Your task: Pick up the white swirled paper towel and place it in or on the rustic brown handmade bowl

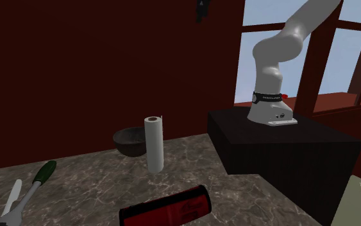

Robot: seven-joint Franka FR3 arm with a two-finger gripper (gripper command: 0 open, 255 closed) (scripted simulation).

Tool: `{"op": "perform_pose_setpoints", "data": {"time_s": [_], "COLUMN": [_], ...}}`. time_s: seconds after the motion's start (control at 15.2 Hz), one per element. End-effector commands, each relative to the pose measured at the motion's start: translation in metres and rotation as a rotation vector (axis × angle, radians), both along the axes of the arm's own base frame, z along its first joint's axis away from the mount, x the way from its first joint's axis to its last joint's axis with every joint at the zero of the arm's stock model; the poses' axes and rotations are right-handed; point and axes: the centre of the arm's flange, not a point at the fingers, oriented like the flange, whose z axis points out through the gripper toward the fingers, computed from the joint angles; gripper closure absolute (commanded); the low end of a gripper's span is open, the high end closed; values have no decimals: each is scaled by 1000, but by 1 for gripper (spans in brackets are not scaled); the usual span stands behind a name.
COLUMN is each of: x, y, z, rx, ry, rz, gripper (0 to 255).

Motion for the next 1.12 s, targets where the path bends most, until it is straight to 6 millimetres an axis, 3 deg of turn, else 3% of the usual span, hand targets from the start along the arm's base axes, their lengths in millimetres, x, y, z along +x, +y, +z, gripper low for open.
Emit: {"op": "perform_pose_setpoints", "data": {"time_s": [0.0,1.06], "x": [0,108], "y": [0,100], "z": [0,-158], "rx": [0,-37], "ry": [0,34], "rz": [0,43], "gripper": [0,0]}}
